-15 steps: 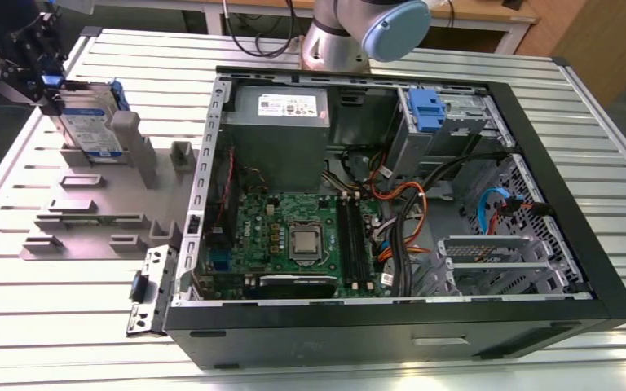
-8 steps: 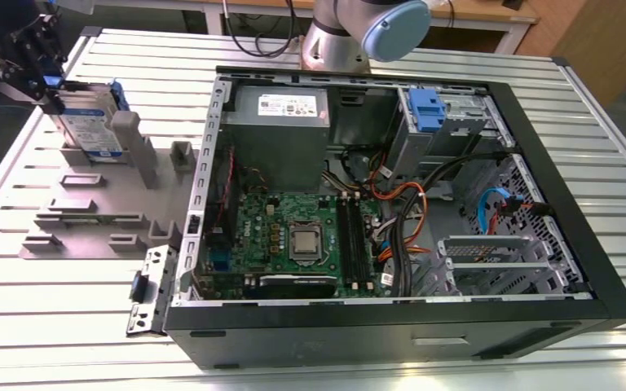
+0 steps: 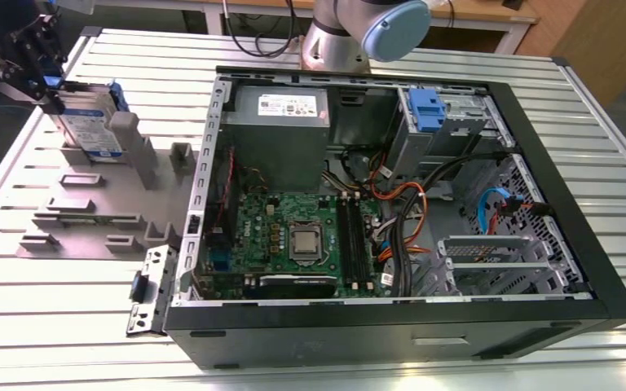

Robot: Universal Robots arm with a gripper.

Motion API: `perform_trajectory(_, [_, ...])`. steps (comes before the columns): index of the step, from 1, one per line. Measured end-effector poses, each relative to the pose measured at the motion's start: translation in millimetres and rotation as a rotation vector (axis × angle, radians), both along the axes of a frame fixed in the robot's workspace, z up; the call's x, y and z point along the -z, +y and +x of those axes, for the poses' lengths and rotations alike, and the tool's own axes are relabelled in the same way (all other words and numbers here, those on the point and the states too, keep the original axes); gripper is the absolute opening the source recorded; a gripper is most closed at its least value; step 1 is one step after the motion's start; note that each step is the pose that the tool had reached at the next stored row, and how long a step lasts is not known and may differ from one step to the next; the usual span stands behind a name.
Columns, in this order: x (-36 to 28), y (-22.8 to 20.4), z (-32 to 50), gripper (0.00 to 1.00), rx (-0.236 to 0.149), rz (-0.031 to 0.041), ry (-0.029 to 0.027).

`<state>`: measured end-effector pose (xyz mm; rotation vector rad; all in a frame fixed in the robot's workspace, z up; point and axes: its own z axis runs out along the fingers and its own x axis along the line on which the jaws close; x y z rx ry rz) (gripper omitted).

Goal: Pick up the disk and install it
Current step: 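Pick up the disk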

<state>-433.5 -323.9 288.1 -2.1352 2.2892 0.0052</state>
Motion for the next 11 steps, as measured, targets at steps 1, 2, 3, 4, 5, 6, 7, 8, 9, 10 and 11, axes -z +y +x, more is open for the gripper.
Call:
perform_trajectory(1, [0.0, 0.0, 0.0, 0.37, 0.000, 0.0000, 0.0000])
perform_trajectory(2, [0.0, 0.0, 0.0, 0.37, 0.000, 0.0000, 0.0000])
perform_trajectory(3, [0.1, 0.0, 0.0, 0.37, 0.000, 0.0000, -0.0001])
perform_trajectory(4, [0.0, 0.0, 0.0, 0.37, 0.000, 0.0000, 0.0000])
perform_trajectory(5, [0.1, 0.0, 0.0, 0.37, 0.000, 0.0000, -0.0001])
perform_trajectory(6, [0.1, 0.0, 0.0, 0.38, 0.000, 0.0001, -0.0002])
perform_trajectory(7, [0.2, 0.0, 0.0, 0.38, 0.000, 0.0001, -0.0002])
perform_trajectory(8, [0.1, 0.0, 0.0, 0.38, 0.000, 0.0001, -0.0001])
perform_trajectory(9, [0.1, 0.0, 0.0, 0.45, 0.000, 0.0001, -0.0002])
perform_trajectory(10, [0.1, 0.0, 0.0, 0.45, 0.000, 0.0000, -0.0001])
perform_trajectory(11, [0.1, 0.0, 0.0, 0.45, 0.000, 0.0000, -0.0001])
